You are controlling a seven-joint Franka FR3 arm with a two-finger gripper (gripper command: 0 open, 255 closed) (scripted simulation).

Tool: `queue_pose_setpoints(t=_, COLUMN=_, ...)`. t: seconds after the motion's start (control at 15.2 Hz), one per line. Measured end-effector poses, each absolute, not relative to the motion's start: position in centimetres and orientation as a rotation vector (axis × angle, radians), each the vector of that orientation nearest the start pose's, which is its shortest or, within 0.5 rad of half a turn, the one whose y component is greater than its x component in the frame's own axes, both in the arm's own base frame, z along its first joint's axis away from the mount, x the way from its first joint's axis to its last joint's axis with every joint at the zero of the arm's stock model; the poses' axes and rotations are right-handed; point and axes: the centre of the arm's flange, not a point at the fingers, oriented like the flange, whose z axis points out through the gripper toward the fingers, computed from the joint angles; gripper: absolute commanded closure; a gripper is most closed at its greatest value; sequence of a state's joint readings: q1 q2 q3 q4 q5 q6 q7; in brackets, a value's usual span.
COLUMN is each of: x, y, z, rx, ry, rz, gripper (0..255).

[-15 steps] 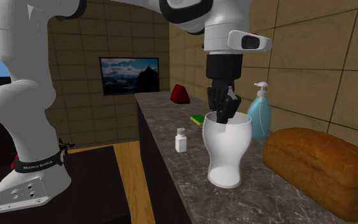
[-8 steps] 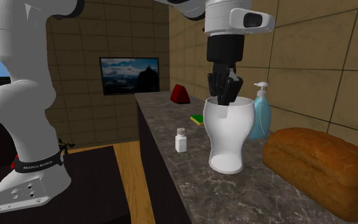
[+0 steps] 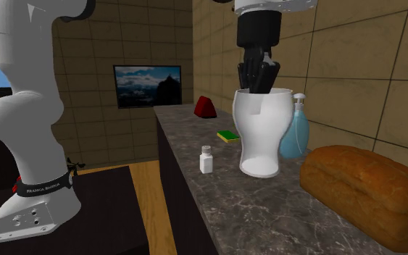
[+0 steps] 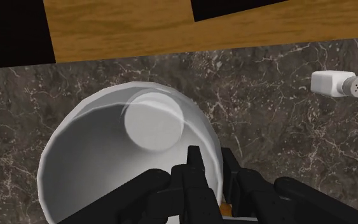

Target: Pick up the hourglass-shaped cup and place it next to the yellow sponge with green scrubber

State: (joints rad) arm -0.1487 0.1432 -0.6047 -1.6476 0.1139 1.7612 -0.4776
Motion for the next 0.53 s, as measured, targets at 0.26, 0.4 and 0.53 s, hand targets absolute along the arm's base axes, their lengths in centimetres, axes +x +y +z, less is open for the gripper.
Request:
queue_pose_setpoints(t=0.26, x=45.8, y=-38.9, z=55.7, rx=-3.081, ry=0.455, rz=-0.023, gripper=255)
queue_pose_setpoints(t=0.4, x=45.6, y=-38.8, z=56.7, rx=-3.081, ry=0.455, rz=-0.023, gripper=255)
queue_pose_setpoints(t=0.53, x=45.7, y=-38.9, z=57.9, rx=-3.081, ry=0.454, rz=-0.023, gripper=255)
